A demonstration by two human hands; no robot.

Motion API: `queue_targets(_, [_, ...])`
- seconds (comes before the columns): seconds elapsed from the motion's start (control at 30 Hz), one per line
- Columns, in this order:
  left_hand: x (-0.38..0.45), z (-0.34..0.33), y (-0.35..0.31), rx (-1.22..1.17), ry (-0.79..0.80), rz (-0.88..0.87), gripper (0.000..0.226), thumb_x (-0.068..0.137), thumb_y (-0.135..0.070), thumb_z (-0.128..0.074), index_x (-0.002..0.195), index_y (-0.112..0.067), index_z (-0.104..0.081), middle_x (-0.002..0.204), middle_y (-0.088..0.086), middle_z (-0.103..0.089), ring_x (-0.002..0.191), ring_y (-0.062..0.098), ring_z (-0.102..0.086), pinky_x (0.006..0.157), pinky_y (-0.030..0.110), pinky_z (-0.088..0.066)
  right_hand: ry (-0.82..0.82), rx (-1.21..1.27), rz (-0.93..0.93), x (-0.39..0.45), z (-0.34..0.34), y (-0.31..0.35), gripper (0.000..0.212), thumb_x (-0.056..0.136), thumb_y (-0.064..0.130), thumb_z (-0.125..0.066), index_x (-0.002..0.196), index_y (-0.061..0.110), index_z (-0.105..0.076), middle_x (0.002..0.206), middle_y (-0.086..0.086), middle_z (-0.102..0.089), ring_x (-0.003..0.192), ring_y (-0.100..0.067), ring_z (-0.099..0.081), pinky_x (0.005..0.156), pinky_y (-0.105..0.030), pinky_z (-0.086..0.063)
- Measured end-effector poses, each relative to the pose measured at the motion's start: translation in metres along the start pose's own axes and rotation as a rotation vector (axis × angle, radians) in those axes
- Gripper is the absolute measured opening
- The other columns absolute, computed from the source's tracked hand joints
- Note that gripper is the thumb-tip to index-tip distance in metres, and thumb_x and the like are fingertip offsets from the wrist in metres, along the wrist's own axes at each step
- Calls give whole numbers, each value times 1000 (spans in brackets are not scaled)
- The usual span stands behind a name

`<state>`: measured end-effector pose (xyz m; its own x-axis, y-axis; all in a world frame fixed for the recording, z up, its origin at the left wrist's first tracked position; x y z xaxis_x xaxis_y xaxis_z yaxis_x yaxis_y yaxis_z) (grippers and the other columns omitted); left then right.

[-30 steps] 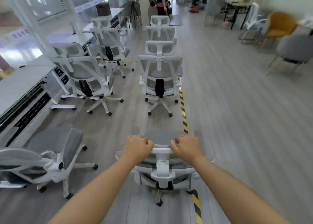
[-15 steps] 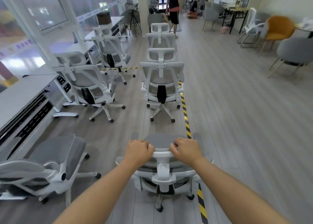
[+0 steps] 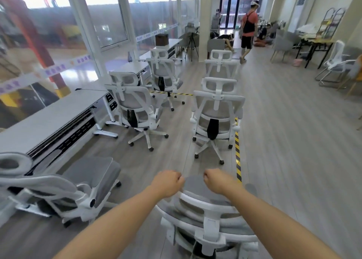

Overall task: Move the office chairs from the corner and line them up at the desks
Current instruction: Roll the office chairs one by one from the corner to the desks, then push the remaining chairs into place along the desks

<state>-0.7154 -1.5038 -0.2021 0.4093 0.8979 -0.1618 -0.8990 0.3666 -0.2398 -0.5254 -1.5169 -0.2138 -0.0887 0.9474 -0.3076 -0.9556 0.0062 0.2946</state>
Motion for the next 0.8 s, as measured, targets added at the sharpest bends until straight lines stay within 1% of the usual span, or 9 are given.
queue_targets(0.07, [7, 10, 30, 44, -2, 35, 31, 96, -33, -35, 77, -14, -50, 86, 7, -60, 80, 29, -52, 70, 36, -39, 13, -45, 41, 27, -1, 28, 25, 97, 19, -33, 106, 16, -56, 104, -9, -61, 88, -29, -58, 79, -41, -52])
queue_targets(0.17, [20, 23, 89, 90, -8, 98, 26, 94, -34, -36, 84, -17, -53, 101, 11, -64, 95, 33, -58, 78, 37, -41, 38, -93, 112, 69, -6, 76, 30, 96, 12, -35, 117, 15, -55, 114, -12, -59, 98, -34, -57, 82, -40, -50])
queue_targets(0.3, [42, 37, 183, 87, 1, 178, 29, 94, -35, -36, 88, -16, -57, 106, 9, -65, 101, 31, -59, 78, 37, -42, 36, -99, 166, 136, -13, 143, 25, 98, 17, -35, 110, 12, -57, 110, -15, -61, 92, -33, -56, 73, -38, -45])
queue_targets(0.33, [49, 41, 207, 81, 8, 187, 28, 93, -34, -36, 87, -16, -57, 106, 8, -64, 101, 31, -59, 77, 37, -40, 33, -91, 166, 155, -14, 159, 25, 100, 18, -35, 108, 11, -57, 111, -15, -60, 91, -33, -55, 71, -36, -42])
queue_targets(0.4, [65, 50, 254, 70, 13, 198, 25, 93, -34, -36, 85, -19, -54, 106, 7, -64, 102, 31, -59, 78, 38, -39, 22, -74, 160, 192, -14, 193, 26, 100, 22, -35, 108, 11, -57, 113, -15, -61, 95, -34, -57, 70, -33, -38])
queue_targets(0.5, [95, 71, 324, 62, 21, 208, 22, 92, -34, -37, 84, -20, -51, 108, 8, -64, 105, 31, -59, 83, 39, -43, -7, -57, 117, 251, -13, 239, 30, 100, 30, -36, 114, 14, -56, 117, -12, -62, 106, -34, -58, 74, -34, -39])
queue_targets(0.57, [118, 87, 366, 79, 23, 206, 27, 92, -34, -36, 88, -16, -56, 109, 8, -64, 105, 31, -59, 81, 38, -41, -10, -62, 97, 289, -10, 265, 34, 99, 34, -36, 120, 16, -56, 123, -12, -60, 111, -34, -56, 81, -36, -43])
queue_targets(0.7, [168, 121, 427, 106, 15, 182, 29, 92, -35, -36, 98, -18, -59, 113, 6, -62, 106, 30, -58, 85, 40, -39, -24, -39, 46, 357, 3, 304, 38, 98, 34, -35, 127, 18, -54, 129, -10, -58, 114, -33, -56, 87, -37, -45])
queue_targets(0.8, [213, 135, 455, 92, 21, 169, 32, 93, -37, -35, 103, -19, -60, 116, 4, -62, 108, 29, -58, 87, 41, -39, -53, -81, 30, 401, 17, 319, 39, 100, 33, -35, 129, 16, -54, 128, -10, -57, 113, -34, -56, 87, -38, -46])
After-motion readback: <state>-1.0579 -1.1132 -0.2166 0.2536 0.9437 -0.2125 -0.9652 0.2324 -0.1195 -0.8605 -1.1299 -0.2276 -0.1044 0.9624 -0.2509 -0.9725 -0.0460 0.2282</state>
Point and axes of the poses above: each hand's wrist, its own x-axis towards the middle knuckle, its own z-axis out of the back of the hand, y = z × x, the point moved 6 cm from there along x, towards the middle knuckle
